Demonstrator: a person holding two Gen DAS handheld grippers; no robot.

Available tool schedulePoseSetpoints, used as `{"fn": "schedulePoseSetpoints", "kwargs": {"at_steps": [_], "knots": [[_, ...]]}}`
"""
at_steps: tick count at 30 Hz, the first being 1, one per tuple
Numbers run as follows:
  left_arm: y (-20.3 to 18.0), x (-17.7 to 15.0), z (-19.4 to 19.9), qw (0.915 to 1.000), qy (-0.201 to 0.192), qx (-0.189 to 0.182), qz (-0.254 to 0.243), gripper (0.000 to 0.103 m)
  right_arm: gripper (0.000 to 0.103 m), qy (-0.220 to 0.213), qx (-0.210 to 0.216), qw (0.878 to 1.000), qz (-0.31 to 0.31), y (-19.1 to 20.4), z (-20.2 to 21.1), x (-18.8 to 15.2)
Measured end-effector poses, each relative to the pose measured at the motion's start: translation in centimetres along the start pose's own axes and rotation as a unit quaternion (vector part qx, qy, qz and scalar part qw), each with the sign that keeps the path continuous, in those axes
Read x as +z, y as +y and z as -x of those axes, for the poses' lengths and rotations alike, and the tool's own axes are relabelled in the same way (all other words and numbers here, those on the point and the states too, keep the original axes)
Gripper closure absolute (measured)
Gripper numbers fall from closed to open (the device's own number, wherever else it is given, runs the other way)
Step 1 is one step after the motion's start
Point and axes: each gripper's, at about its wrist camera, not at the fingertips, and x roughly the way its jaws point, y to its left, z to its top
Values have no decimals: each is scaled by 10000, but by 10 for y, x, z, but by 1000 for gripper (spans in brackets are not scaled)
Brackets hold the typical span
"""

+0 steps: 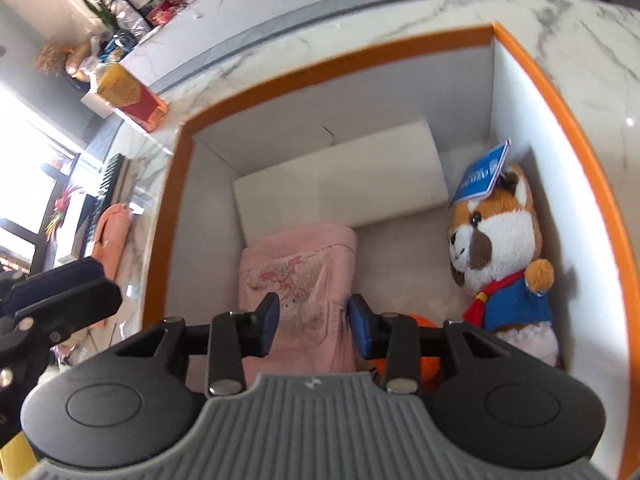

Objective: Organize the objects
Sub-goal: 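Lower the pink bag into the orange box with the right tool while the left tool releases the tissue box, then open the right tool to release the pink bag and withdraw both tools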

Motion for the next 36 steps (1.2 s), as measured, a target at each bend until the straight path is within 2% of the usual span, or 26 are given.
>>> {"fn": "schedulePoseSetpoints", "kwargs": {"at_steps": [3, 9, 11, 18, 19, 21, 24, 27, 32, 36], "knots": [[-9, -2, 23, 9997, -196, 17, 131, 82, 59, -252, 42, 9990, 357, 7, 30, -8], [-36, -11, 63, 9966, -673, -46, 482, 69, 42, -1031, -8, 9889, 1071, 9, 110, -37], [-45, -16, 75, 9940, -865, -29, 664, 63, 35, -1257, -7, 9849, 1186, 5, 136, -50], [-74, -44, 102, 9817, -1334, 164, 1349, 40, 27, -1832, -108, 9680, 1710, -4, 193, -102], [-77, -48, 103, 9799, -1377, 195, 1428, 33, 24, -1880, -129, 9659, 1776, -4, 197, -109], [-84, -57, 104, 9762, -1484, 313, 1550, 24, 23, -1938, -172, 9630, 1862, -6, 202, -123], [-96, -71, 97, 9735, -1473, 771, 1568, 14, 16, -1979, -269, 9630, 1812, -14, 203, -140], [-107, -81, 84, 9752, -1214, 1089, 1495, 14, 13, -1967, -410, 9660, 1625, -25, 197, -150], [-116, -101, 71, 9744, -1033, 933, 1763, 13, 11, -1834, -661, 9725, 1273, -39, 182, -160], [-122, -112, 61, 9741, -833, 942, 1880, 13, 10, -1770, -773, 9728, 1282, -41, 175, -169]]}}
